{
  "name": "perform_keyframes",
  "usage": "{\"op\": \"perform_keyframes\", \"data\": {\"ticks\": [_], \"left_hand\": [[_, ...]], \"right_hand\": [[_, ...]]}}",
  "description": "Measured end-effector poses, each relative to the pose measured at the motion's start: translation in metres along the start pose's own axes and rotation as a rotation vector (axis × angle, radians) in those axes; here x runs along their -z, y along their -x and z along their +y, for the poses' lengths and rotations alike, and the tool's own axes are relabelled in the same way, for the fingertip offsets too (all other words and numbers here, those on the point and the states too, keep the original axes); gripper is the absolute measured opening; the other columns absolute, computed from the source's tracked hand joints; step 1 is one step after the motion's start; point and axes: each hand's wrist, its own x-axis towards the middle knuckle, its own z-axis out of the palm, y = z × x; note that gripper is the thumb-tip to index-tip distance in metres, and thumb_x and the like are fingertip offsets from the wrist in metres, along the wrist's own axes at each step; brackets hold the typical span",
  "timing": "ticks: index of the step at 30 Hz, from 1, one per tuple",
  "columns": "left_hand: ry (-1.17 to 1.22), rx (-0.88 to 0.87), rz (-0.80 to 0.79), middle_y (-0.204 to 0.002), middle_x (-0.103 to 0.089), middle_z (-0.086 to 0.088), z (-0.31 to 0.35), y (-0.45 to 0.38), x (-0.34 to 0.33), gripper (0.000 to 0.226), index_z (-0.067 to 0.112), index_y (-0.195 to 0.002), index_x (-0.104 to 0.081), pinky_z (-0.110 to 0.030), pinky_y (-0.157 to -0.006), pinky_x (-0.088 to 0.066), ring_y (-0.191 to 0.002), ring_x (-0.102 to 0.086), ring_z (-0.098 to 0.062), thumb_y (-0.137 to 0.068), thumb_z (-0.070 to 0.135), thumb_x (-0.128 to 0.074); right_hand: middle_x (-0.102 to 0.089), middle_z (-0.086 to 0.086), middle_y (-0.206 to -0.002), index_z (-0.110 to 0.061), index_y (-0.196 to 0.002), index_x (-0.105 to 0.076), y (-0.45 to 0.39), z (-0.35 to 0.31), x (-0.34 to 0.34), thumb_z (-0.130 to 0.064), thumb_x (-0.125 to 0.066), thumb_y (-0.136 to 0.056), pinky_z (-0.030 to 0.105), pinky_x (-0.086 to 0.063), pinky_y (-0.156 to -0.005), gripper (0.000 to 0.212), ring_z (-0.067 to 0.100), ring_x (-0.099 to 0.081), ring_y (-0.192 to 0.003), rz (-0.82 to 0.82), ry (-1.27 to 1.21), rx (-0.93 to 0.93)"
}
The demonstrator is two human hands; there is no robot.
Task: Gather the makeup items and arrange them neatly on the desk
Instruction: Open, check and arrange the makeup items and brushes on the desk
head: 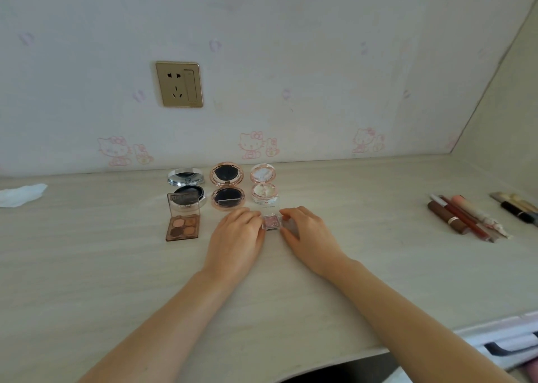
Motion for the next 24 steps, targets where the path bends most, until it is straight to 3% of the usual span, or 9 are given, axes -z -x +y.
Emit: {"op": "perform_keyframes", "data": {"ticks": [3,5,8,13,18,21,24], "left_hand": [[-0.061,-0.066,0.015,-0.093,-0.072,0.002,0.003,0.0,0.004,0.023,0.011,-0.086,-0.074,-0.03,-0.087,-0.046,-0.097,-0.064,-0.021,-0.087,0.022,-0.053],[-0.084,-0.121,0.01,-0.095,-0.072,0.002,0.005,-0.001,0.006,0.022,0.012,-0.087,-0.074,-0.03,-0.087,-0.046,-0.097,-0.063,-0.021,-0.086,0.02,-0.054],[-0.05,-0.141,0.002,-0.098,-0.071,0.001,0.009,-0.005,0.009,0.016,0.012,-0.09,-0.074,-0.032,-0.084,-0.052,-0.098,-0.063,-0.022,-0.083,0.017,-0.06],[0.031,-0.177,-0.037,-0.093,-0.07,0.005,0.04,-0.018,0.008,0.036,0.015,-0.087,-0.073,-0.033,-0.076,-0.054,-0.094,-0.063,-0.019,-0.086,0.025,-0.039],[0.088,-0.244,-0.104,-0.092,-0.07,0.003,0.082,-0.032,-0.01,0.018,0.012,-0.088,-0.072,-0.035,-0.073,-0.054,-0.093,-0.063,-0.022,-0.082,0.018,-0.056],[0.116,-0.279,-0.135,-0.088,-0.071,0.002,0.114,-0.04,-0.023,0.021,0.013,-0.085,-0.073,-0.032,-0.069,-0.052,-0.09,-0.064,-0.023,-0.079,0.019,-0.054],[0.174,-0.293,-0.173,-0.094,-0.071,-0.002,0.144,-0.049,-0.037,0.025,0.012,-0.093,-0.073,-0.034,-0.075,-0.052,-0.096,-0.062,-0.025,-0.083,0.019,-0.051]], "right_hand": [[-0.057,0.006,-0.128,-0.009,-0.133,-0.051,0.006,0.0,0.008,-0.021,-0.051,-0.095,0.025,-0.036,-0.099,0.039,0.022,-0.048,-0.123,-0.037,0.04,0.008],[-0.054,0.005,-0.133,-0.011,-0.136,-0.048,0.011,0.003,0.017,-0.02,-0.049,-0.096,0.026,-0.033,-0.102,0.041,0.021,-0.043,-0.13,-0.051,0.075,0.007],[-0.051,0.003,-0.137,-0.012,-0.137,-0.047,0.021,0.013,0.036,-0.022,-0.048,-0.097,0.027,-0.032,-0.105,0.041,0.02,-0.039,-0.133,-0.069,0.127,-0.014],[-0.046,0.001,-0.142,-0.016,-0.138,-0.046,0.045,0.04,0.074,-0.028,-0.046,-0.099,0.029,-0.033,-0.108,0.041,0.018,-0.036,-0.136,-0.134,0.218,-0.076],[-0.047,-0.001,-0.142,-0.018,-0.137,-0.048,0.069,0.072,0.11,-0.03,-0.047,-0.098,0.03,-0.033,-0.11,0.04,0.016,-0.037,-0.136,-0.124,0.29,-0.14],[-0.049,-0.002,-0.139,-0.02,-0.134,-0.05,0.085,0.095,0.13,-0.031,-0.048,-0.097,0.031,-0.037,-0.107,0.039,0.015,-0.04,-0.132,-0.105,0.33,-0.181],[-0.05,-0.003,-0.138,-0.02,-0.133,-0.051,0.099,0.117,0.151,-0.032,-0.049,-0.097,0.029,-0.038,-0.105,0.038,0.015,-0.041,-0.13,-0.099,0.353,-0.237]]}}
